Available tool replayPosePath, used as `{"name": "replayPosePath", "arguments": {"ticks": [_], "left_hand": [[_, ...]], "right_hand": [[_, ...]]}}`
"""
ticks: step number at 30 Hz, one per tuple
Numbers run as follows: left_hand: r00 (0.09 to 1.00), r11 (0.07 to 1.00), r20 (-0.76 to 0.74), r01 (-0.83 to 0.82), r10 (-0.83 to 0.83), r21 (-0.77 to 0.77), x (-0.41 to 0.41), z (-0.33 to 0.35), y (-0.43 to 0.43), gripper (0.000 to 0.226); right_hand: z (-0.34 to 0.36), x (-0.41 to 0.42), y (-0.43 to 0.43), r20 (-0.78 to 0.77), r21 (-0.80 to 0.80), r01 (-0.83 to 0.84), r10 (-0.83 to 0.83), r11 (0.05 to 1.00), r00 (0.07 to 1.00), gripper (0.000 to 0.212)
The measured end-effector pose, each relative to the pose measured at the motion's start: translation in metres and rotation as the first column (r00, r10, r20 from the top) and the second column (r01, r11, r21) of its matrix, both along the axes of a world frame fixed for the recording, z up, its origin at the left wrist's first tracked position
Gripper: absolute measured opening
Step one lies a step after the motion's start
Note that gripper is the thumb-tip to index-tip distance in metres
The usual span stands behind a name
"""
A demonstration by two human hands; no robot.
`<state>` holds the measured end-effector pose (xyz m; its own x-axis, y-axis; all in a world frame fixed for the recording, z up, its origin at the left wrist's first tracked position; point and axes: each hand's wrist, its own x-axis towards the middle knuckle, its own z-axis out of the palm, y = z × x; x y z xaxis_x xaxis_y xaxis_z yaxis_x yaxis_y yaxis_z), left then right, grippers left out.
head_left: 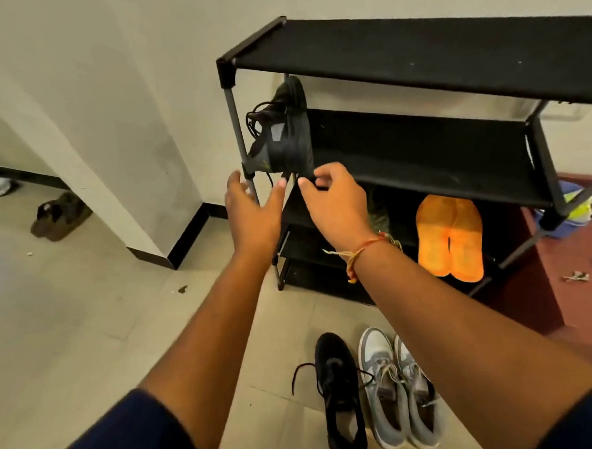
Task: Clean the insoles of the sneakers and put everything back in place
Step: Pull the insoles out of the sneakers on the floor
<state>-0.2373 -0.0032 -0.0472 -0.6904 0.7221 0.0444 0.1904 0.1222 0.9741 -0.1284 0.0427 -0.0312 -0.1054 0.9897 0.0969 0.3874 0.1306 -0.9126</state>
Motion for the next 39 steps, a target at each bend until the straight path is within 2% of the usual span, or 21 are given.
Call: {"name": "replayPosePath", "arguments": {"ticks": [2, 5, 7, 10, 12, 15, 19, 22, 25, 28, 31, 34, 37, 39], "left_hand": [[0.999, 0.999, -0.025, 0.023, -0.024, -0.037, -0.012, 0.012, 0.031, 0.088], [0.997, 0.993, 0.080, -0.004, 0.014, -0.121, -0.021, 0.024, 0.063, 0.086], [0.989, 0.987, 0.146, 0.004, 0.020, -0.161, -0.024, 0.026, 0.073, 0.077], [0.967, 0.995, 0.244, 0.090, -0.074, -0.053, -0.022, 0.028, 0.073, 0.053], [0.958, 0.991, 0.253, 0.134, -0.135, 0.021, -0.014, 0.033, 0.067, 0.040], [0.973, 0.982, 0.134, 0.184, -0.189, 0.049, -0.001, 0.035, 0.051, 0.034], [0.968, 0.984, -0.177, 0.173, -0.176, -0.034, 0.018, 0.031, -0.005, 0.035], [0.863, 0.950, -0.398, 0.296, -0.311, -0.101, 0.025, 0.023, -0.063, 0.037], [0.737, 0.896, -0.510, 0.380, -0.444, -0.231, 0.026, 0.009, -0.114, 0.043], [0.634, 0.819, -0.521, 0.398, -0.571, -0.413, 0.027, -0.014, -0.151, 0.044], [0.528, 0.714, -0.493, 0.392, -0.691, -0.581, 0.027, -0.044, -0.163, 0.041], [0.418, 0.556, -0.401, 0.372, -0.816, -0.744, 0.029, -0.082, -0.154, 0.043], [0.353, 0.386, -0.266, 0.333, -0.897, -0.860, 0.032, -0.125, -0.141, 0.040], [0.248, 0.273, -0.209, 0.262, -0.946, -0.926, 0.034, -0.153, -0.134, 0.042]], "right_hand": [[-0.007, 0.003, -0.004, -0.043, -0.048, -0.017, 0.014, 0.999, 0.999, 0.040], [-0.004, 0.002, 0.001, -0.130, -0.091, -0.062, 0.050, 0.994, 0.990, 0.052], [0.001, -0.003, 0.010, -0.194, -0.115, -0.104, 0.080, 0.988, 0.978, 0.058], [0.010, -0.010, 0.026, -0.274, -0.158, -0.123, 0.077, 0.980, 0.959, 0.069], [0.016, -0.012, 0.033, -0.301, -0.187, -0.077, 0.018, 0.979, 0.954, 0.067], [0.017, -0.003, 0.030, -0.268, -0.218, 0.005, -0.065, 0.976, 0.961, 0.055], [0.011, 0.019, -0.006, -0.256, -0.262, -0.015, -0.054, 0.965, 0.965, 0.041], [-0.005, 0.036, -0.052, -0.302, -0.260, -0.116, 0.034, 0.959, 0.953, 0.024], [-0.028, 0.054, -0.101, -0.368, -0.377, -0.178, 0.030, 0.909, 0.929, 0.013], [-0.063, 0.067, -0.144, -0.391, -0.533, -0.246, 0.022, 0.809, 0.920, 0.026], [-0.113, 0.068, -0.168, -0.392, -0.668, -0.252, -0.044, 0.701, 0.919, 0.030], [-0.169, 0.065, -0.176, -0.380, -0.761, -0.246, -0.105, 0.601, 0.919, 0.034], [-0.214, 0.064, -0.181, -0.355, -0.826, -0.255, -0.111, 0.504, 0.928, 0.029], [-0.241, 0.066, -0.185, -0.290, -0.862, -0.223, -0.081, 0.455, 0.954, 0.036]]}}
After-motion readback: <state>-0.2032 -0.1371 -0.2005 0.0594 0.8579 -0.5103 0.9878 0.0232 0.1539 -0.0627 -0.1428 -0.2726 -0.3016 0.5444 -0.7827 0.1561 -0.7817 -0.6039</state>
